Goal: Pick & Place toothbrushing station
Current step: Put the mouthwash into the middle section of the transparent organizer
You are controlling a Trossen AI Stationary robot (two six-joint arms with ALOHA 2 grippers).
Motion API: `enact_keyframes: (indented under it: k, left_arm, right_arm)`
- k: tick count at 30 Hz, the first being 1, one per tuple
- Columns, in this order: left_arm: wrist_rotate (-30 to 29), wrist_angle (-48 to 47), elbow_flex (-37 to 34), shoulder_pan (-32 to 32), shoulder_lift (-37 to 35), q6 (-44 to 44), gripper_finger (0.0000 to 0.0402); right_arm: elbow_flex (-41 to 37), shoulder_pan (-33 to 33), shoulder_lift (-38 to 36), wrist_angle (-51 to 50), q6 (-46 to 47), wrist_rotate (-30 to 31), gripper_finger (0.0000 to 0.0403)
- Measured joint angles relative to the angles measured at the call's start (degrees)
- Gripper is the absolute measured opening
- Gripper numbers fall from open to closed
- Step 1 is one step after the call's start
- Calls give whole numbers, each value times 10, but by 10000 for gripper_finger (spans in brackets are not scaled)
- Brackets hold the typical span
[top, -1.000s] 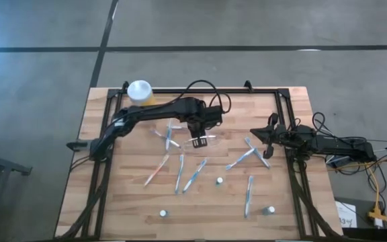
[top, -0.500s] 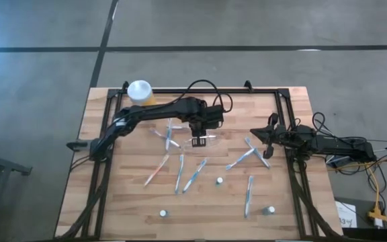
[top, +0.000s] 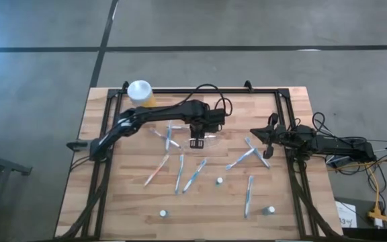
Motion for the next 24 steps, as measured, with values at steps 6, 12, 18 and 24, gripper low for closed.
enact_keyframes:
  k: [6,12,18,24]
  left_arm:
    - [0,2,0,1,15,7,98]
    - [1,5,0,2,19,7,98]
    - [1,12,-13,3,20,7,109]
    - [-1,23,-43,3,16,10,111]
  right_arm:
    - [0,0,0,0,0,0,8]
    - [0,0,0,0,0,0,8]
    - [0,0,0,0,0,0,8]
    - [0,0,0,0,0,0,8]
